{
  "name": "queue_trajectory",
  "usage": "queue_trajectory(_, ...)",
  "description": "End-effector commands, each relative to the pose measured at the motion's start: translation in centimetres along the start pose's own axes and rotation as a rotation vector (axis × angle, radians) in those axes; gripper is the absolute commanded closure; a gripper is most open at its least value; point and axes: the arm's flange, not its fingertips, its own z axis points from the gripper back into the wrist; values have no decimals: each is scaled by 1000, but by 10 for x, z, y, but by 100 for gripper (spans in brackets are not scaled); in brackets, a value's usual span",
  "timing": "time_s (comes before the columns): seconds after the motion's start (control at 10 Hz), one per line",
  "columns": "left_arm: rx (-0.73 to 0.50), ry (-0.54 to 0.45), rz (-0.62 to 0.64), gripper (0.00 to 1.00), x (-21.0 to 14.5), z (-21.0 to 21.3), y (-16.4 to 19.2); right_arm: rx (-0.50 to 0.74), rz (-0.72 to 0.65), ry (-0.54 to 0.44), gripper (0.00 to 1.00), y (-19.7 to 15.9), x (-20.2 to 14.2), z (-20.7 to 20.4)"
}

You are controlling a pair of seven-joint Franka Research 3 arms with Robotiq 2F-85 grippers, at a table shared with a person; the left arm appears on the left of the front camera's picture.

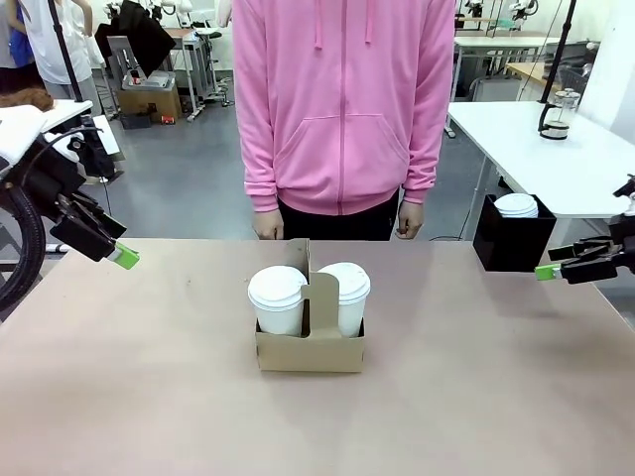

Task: Pour a drink into a cup and package it in a carrier.
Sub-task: Insert the held 600 ml Paper Cup into the Cup Carrier.

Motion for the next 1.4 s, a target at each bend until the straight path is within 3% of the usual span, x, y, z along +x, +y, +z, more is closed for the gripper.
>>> queue_trajectory(0.0,-9,-9,1,0,0,1,-1,11,16,-8,0,0,0,1)
queue_trajectory(1.3,-9,-9,1,0,0,1,-1,11,16,-8,0,0,0,1)
